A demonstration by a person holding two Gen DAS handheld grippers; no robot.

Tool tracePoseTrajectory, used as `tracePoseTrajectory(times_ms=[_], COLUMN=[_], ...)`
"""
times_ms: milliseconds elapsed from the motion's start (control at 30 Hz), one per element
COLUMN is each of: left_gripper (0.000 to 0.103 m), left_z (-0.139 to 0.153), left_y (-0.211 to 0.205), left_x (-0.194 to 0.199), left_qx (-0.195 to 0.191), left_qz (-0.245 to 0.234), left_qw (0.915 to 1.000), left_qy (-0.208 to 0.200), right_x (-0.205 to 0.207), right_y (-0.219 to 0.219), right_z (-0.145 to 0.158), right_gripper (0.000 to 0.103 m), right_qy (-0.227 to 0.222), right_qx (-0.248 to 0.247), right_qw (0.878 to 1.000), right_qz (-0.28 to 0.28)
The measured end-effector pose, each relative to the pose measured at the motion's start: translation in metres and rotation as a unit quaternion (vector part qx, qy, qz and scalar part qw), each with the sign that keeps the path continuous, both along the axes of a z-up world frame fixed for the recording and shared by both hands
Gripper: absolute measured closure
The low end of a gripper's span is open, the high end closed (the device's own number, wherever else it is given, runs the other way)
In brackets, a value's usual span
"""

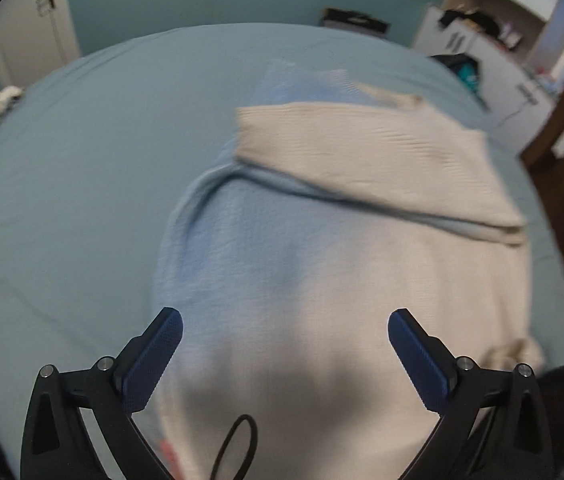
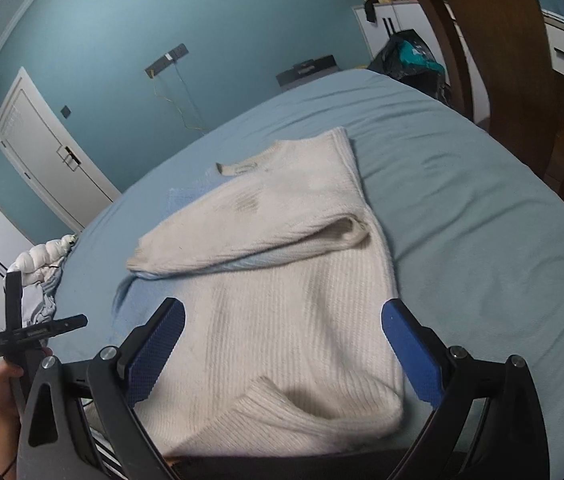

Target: Fold small clothes

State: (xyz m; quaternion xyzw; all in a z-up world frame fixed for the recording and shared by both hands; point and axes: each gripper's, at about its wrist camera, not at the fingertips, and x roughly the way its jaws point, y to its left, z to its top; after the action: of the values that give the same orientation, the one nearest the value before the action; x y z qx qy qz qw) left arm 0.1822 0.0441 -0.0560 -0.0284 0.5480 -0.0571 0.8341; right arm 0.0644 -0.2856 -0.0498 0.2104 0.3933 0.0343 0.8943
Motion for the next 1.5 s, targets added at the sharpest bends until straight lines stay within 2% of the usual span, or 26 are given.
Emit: tracePoseTrajectory(times_ms=[133, 233, 267, 333, 433, 533, 600, 667, 700, 733, 767, 800, 833, 867, 900, 933, 967, 1033, 1100, 1133, 1233, 1267, 1333, 1367, 1467, 1500], left_gripper=[0.000, 0.000, 0.000, 0.000, 0.000, 0.000, 0.000, 0.000, 0.000, 0.000, 0.000, 0.000, 0.000, 0.000, 0.000, 0.000, 0.000, 0.000, 0.000, 0.000, 0.000, 0.000, 0.000, 0.000, 0.000, 0.001], left_z=[-0.009, -0.008, -0.009, -0.007, -0.007, -0.004, -0.003, 0.007, 0.010, 0.014, 0.016, 0.017, 0.017, 0.018, 0.020, 0.021, 0.024, 0.030, 0.037, 0.041, 0.049, 0.049, 0.048, 0.045, 0.026, 0.018], left_y=[0.015, 0.021, 0.019, 0.015, 0.003, 0.003, 0.008, 0.016, 0.020, 0.023, 0.026, 0.028, 0.030, 0.033, 0.036, 0.038, 0.039, 0.041, 0.040, 0.041, 0.046, 0.050, 0.061, 0.066, 0.080, 0.080], left_x=[0.005, 0.006, 0.008, 0.008, 0.010, 0.010, 0.012, 0.005, 0.004, 0.001, 0.001, 0.002, 0.002, 0.002, 0.004, 0.003, 0.003, 0.002, 0.000, 0.000, 0.003, 0.003, 0.001, 0.000, -0.003, -0.005], left_qx=[0.010, 0.013, 0.011, 0.020, 0.061, 0.074, 0.076, 0.078, 0.078, 0.083, 0.090, 0.101, 0.106, 0.107, 0.103, 0.101, 0.101, 0.101, 0.098, 0.094, 0.064, 0.056, 0.053, 0.056, 0.082, 0.087], left_qz=[0.049, 0.076, 0.073, 0.068, 0.056, 0.043, 0.044, 0.052, 0.057, 0.062, 0.066, 0.071, 0.075, 0.078, 0.079, 0.079, 0.078, 0.068, 0.050, 0.039, -0.004, -0.017, -0.046, -0.061, -0.106, -0.134], left_qw=[0.9988, 0.9970, 0.9972, 0.9973, 0.9958, 0.9951, 0.9947, 0.9940, 0.9933, 0.9923, 0.9910, 0.9895, 0.9888, 0.9887, 0.9891, 0.9892, 0.9891, 0.9886, 0.9888, 0.9892, 0.9927, 0.9932, 0.9917, 0.9906, 0.9857, 0.9824], left_qy=[0.001, -0.006, -0.011, -0.020, -0.038, -0.049, -0.053, -0.058, -0.063, -0.069, -0.073, -0.075, -0.072, -0.070, -0.070, -0.071, -0.074, -0.088, -0.101, -0.106, -0.103, -0.101, -0.108, -0.109, -0.102, -0.097], right_x=[-0.010, -0.010, -0.007, -0.003, 0.013, 0.034, 0.046, 0.053, 0.053, 0.050, 0.043, 0.039, 0.030, 0.024, 0.018, 0.012, 0.005, -0.002, 0.002, 0.009, 0.038, 0.051, 0.073, 0.088, 0.113, 0.120], right_y=[-0.012, 0.000, 0.011, 0.025, 0.045, 0.070, 0.088, 0.105, 0.114, 0.119, 0.126, 0.128, 0.131, 0.131, 0.127, 0.117, 0.100, 0.061, 0.029, 0.006, -0.032, -0.040, -0.034, -0.030, -0.015, -0.016], right_z=[-0.001, -0.010, -0.017, -0.029, -0.046, -0.065, -0.077, -0.089, -0.099, -0.107, -0.120, -0.124, -0.118, -0.104, -0.084, -0.059, -0.034, -0.003, 0.007, 0.005, -0.016, -0.025, -0.042, -0.057, -0.083, -0.088], right_gripper=[0.006, 0.006, 0.006, 0.006, 0.006, 0.006, 0.007, 0.018, 0.038, 0.071, 0.088, 0.097, 0.097, 0.097, 0.097, 0.097, 0.097, 0.097, 0.097, 0.097, 0.097, 0.097, 0.097, 0.097, 0.096, 0.092], right_qy=[0.028, 0.077, 0.105, 0.139, 0.184, 0.228, 0.238, 0.246, 0.260, 0.273, 0.292, 0.293, 0.262, 0.218, 0.165, 0.106, 0.050, -0.032, -0.064, -0.068, -0.037, -0.022, 0.016, 0.053, 0.103, 0.115], right_qx=[0.006, -0.047, -0.076, -0.094, -0.110, -0.145, -0.187, -0.218, -0.229, -0.238, -0.263, -0.283, -0.309, -0.310, -0.292, -0.263, -0.231, -0.182, -0.136, -0.096, -0.023, -0.018, -0.037, -0.074, -0.127, -0.138], right_qw=[1.000, 0.993, 0.985, 0.972, 0.952, 0.924, 0.904, 0.881, 0.866, 0.854, 0.833, 0.825, 0.826, 0.839, 0.859, 0.884, 0.909, 0.950, 0.972, 0.984, 0.998, 0.999, 0.999, 0.996, 0.987, 0.984], right_qz=[0.005, 0.071, 0.113, 0.166, 0.217, 0.271, 0.301, 0.339, 0.360, 0.374, 0.390, 0.393, 0.392, 0.391, 0.387, 0.372, 0.342, 0.254, 0.182, 0.131, 0.034, 0.015, -0.008, -0.022, -0.012, -0.009])
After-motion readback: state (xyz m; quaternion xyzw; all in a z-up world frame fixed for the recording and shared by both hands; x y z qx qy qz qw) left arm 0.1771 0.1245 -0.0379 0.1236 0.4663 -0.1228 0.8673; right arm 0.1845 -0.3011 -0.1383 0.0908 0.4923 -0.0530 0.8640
